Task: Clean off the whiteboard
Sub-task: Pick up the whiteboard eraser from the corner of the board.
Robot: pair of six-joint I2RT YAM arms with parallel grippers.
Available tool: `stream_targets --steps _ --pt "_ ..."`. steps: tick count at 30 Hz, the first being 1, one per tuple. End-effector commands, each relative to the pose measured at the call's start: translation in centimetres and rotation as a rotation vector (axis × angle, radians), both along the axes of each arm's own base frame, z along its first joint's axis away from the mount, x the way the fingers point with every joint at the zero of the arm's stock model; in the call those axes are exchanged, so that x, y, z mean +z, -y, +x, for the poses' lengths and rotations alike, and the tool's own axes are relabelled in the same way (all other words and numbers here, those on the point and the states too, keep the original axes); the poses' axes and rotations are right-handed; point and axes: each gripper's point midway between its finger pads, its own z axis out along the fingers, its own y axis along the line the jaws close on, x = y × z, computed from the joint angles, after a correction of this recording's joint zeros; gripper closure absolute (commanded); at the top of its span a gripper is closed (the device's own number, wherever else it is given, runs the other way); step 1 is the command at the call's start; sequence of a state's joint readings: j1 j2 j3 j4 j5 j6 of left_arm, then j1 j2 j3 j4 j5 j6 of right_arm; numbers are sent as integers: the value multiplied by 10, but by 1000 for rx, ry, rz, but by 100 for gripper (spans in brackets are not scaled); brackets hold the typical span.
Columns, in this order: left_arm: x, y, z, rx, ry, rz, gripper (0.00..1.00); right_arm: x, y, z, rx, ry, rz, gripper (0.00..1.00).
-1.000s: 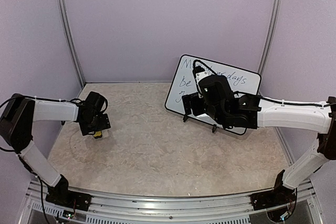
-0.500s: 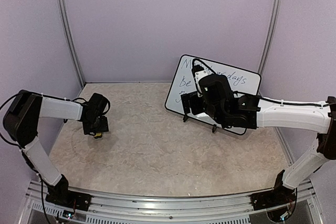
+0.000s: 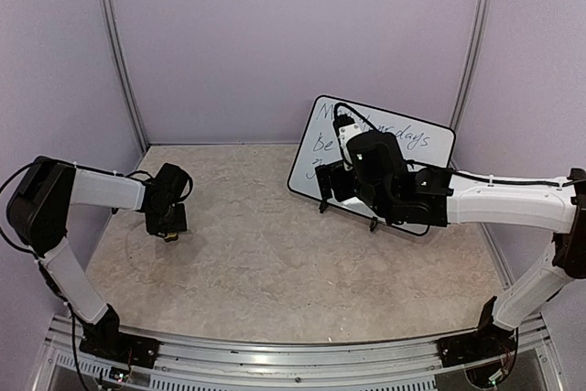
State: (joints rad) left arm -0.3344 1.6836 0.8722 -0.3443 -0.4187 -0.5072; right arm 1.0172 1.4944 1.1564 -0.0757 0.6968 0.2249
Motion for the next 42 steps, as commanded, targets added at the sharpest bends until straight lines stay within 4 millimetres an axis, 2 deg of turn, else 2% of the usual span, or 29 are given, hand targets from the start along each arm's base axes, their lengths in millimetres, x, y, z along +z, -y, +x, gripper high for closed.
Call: stream_targets --steps 1,10,14,30,33,38,42 --pt "3 0 2 -3 22 -4 44 -1 4 0 -14 12 -5 0" --pt "1 0 2 4 18 -14 45 -2 7 0 -24 14 -10 1" --pt "-3 0 2 8 12 -34 53 -5 7 -1 -25 11 -14 1" --pt "-5 -2 0 21 14 -50 52 -8 9 1 -36 13 -27 1" --pt "-6 -3 -1 23 13 -52 56 -7 10 2 -38 14 -26 0" --pt "-6 -3 0 28 18 -56 57 -9 10 1 -39 12 -35 0" --pt "-3 -3 0 32 28 -57 65 -11 10 1 -39 8 -36 1"
